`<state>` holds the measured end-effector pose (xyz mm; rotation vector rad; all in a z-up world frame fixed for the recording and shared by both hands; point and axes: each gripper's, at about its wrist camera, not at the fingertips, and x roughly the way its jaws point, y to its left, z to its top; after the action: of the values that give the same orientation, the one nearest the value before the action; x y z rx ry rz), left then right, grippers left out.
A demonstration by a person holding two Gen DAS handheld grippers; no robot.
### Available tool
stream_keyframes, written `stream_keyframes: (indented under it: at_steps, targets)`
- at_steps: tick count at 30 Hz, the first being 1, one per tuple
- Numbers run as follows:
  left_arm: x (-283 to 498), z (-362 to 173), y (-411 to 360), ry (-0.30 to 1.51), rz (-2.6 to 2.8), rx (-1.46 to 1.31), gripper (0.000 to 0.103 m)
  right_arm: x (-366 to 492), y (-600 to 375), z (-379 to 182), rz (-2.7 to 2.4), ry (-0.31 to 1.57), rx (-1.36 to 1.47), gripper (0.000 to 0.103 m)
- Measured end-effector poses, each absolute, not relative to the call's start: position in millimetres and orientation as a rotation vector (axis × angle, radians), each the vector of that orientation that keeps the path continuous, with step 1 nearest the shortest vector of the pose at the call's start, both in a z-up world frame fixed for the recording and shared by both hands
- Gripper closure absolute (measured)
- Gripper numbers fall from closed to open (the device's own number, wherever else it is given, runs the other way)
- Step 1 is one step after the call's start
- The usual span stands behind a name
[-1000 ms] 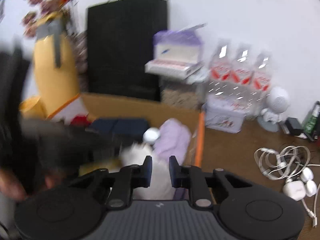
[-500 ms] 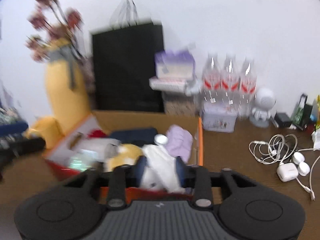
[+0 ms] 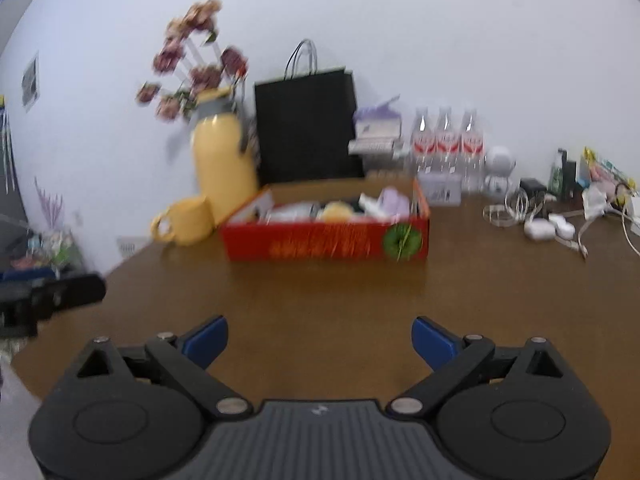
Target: Organize objects
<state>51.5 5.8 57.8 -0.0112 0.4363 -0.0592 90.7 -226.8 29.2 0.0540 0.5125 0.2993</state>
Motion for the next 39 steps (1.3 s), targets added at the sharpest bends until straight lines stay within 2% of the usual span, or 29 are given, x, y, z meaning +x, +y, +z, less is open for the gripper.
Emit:
stream_keyframes:
  at_steps: [3, 8, 11, 15, 23, 39]
  targets:
    - [37.7, 44.0, 4.8, 0.495, -0.079, 0.001, 0.000, 66.2, -218.8, 22.7, 0.311, 0.539, 0.039, 0.004]
    - [20.9, 41.1, 2.4, 0.487, -0.053, -0.025, 0.000, 32.0, -214.9, 27.1, 0.271, 0.518, 0.024, 0.004]
    - [18.1, 38.0, 2.8, 0.487, -0.086, -0.065, 0.000, 15.3, -217.2, 26.1, 0.245, 0.499, 0.033, 0.000]
    - [20.2, 34.7, 4.0, 0.540, -0.075, -0.065, 0.000, 14.5, -219.0, 17.7, 0.223, 0.547, 0.044, 0.000]
    - [8.4, 36.6, 3.0, 0.579, -0.057, -0.014, 0.000, -0.7, -216.8, 22.2, 0.231, 0.514, 0.047, 0.000]
    - [12.1, 37.1, 1.8, 0.601, -0.059, -0.008, 0.000, 0.0, -215.7, 17.8, 0.223, 0.534, 0.027, 0.000]
